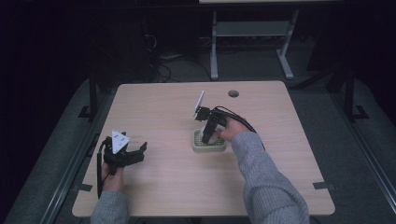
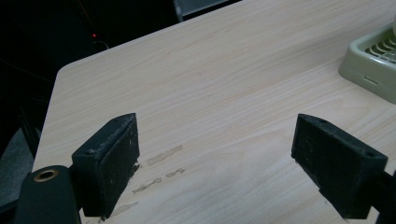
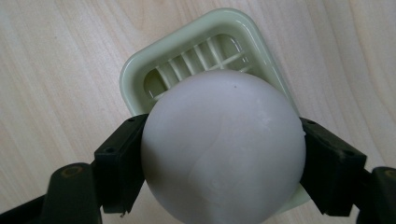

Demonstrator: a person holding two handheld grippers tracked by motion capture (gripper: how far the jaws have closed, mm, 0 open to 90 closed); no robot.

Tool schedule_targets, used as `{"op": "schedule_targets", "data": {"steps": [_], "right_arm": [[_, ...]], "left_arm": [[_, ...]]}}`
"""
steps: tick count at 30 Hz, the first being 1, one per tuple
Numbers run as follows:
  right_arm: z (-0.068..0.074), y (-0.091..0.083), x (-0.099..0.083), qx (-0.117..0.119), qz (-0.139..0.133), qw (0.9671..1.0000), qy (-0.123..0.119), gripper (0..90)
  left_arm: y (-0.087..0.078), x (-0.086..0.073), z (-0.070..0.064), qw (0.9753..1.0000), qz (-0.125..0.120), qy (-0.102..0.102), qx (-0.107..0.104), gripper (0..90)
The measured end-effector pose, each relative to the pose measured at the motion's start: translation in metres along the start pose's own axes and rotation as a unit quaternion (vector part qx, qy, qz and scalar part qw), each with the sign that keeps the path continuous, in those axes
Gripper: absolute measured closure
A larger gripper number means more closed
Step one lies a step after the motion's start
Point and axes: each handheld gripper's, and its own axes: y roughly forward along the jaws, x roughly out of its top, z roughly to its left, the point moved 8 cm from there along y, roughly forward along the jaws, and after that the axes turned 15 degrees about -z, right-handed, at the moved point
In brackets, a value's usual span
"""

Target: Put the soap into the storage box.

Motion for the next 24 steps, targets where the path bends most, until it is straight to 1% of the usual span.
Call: {"op": "schedule_targets", "data": {"steps": [7,16,24], "right_arm": [[-0.0008,0.0025,-0.0005,0.000,0.001,1.0000,0.001,23.2],[-0.0030,0.0069,-0.0027,-0.004,0.008,1.0000,0.001,23.1],[-0.0027,0.0089,-0.0016,-0.005,0.005,1.0000,0.001,23.2]], "left_arm": [[0.0000,-0.0001,-0.0002,1.0000,0.002,0.003,-0.001,14.8],[0.0002,0.0005,0.0000,1.0000,-0.003,-0.003,0.000,14.8],[0.0001,0.0004,0.0005,1.0000,-0.003,-0.004,0.001,14.8]]}}
